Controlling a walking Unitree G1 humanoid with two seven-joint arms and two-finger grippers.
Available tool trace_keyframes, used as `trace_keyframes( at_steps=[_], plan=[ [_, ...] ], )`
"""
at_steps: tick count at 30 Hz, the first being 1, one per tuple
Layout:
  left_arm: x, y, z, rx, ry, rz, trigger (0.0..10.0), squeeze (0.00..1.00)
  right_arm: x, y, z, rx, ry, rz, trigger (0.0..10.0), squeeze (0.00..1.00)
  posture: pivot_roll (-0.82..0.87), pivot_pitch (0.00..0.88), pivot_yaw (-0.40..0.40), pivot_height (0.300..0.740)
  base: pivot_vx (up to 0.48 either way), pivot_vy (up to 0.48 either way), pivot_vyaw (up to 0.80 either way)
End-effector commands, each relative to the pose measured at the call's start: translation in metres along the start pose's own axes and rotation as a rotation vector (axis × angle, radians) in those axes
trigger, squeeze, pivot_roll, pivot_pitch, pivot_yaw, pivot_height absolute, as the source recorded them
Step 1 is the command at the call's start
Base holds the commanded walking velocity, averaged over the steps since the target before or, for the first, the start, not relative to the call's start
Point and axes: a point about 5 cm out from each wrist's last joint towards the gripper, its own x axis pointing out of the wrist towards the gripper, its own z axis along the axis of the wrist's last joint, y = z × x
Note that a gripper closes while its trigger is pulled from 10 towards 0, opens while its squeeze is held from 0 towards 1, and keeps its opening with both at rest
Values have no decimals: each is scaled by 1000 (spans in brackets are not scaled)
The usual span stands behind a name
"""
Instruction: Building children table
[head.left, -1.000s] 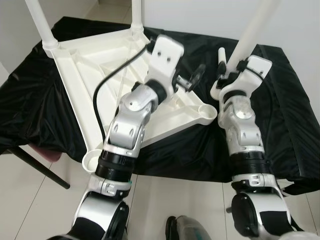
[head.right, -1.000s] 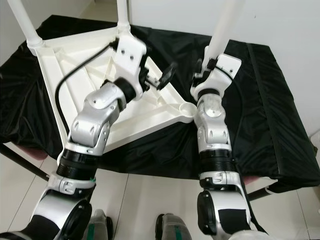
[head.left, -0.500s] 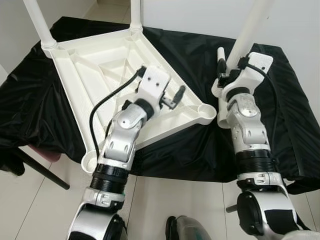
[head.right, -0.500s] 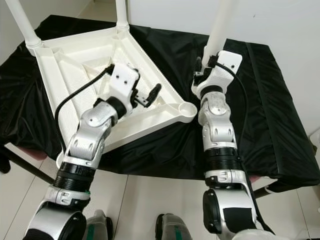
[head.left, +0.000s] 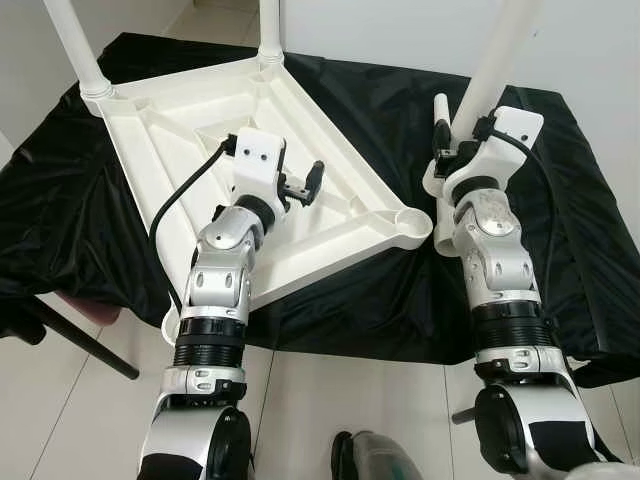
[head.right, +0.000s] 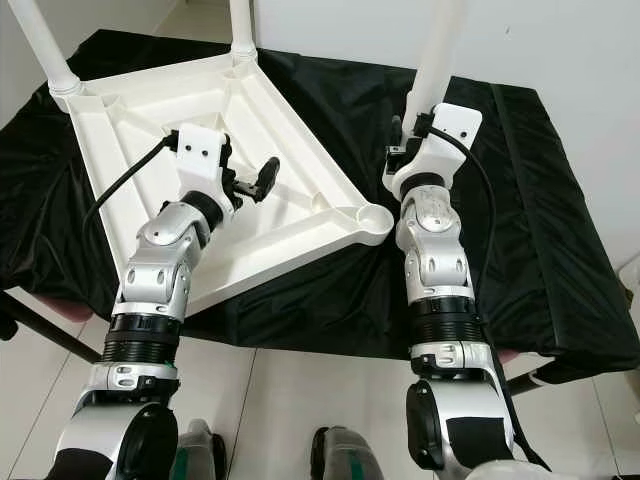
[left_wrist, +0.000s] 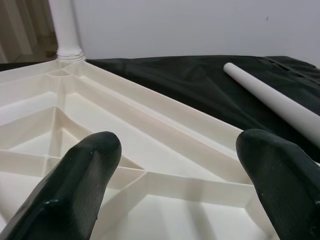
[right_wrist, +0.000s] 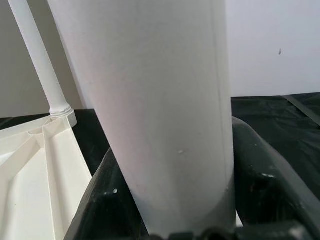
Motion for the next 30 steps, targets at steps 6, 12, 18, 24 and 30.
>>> trace_keyframes(
  at_steps=[6, 12, 18, 24, 30],
  plan=[
    [-10, 18, -4, -18, -14, 484, 10000, 0, -1, -5, 3, -14, -7, -11, 10000, 0, -55, 42, -12, 740, 0, 0, 0],
    [-17, 29, 3, -58, -63, 581, 10000, 0, -2, -4, 3, -17, -10, -2, 10000, 0, -56, 40, -15, 740, 0, 0, 0],
    [-21, 29, 3, -103, -77, 616, 10000, 0, -3, -2, 2, -17, -8, 4, 10000, 0, -55, 35, -20, 740, 0, 0, 0],
    [-17, 23, 1, -117, -26, 565, 10000, 0, -2, -1, 2, -28, -11, 12, 10000, 0, -57, 30, -23, 740, 0, 0, 0],
    [-11, -4, 7, -132, -50, 241, 10000, 0, -2, 0, 2, -31, -11, 19, 10000, 0, -57, 27, -25, 740, 0, 0, 0]
  ],
)
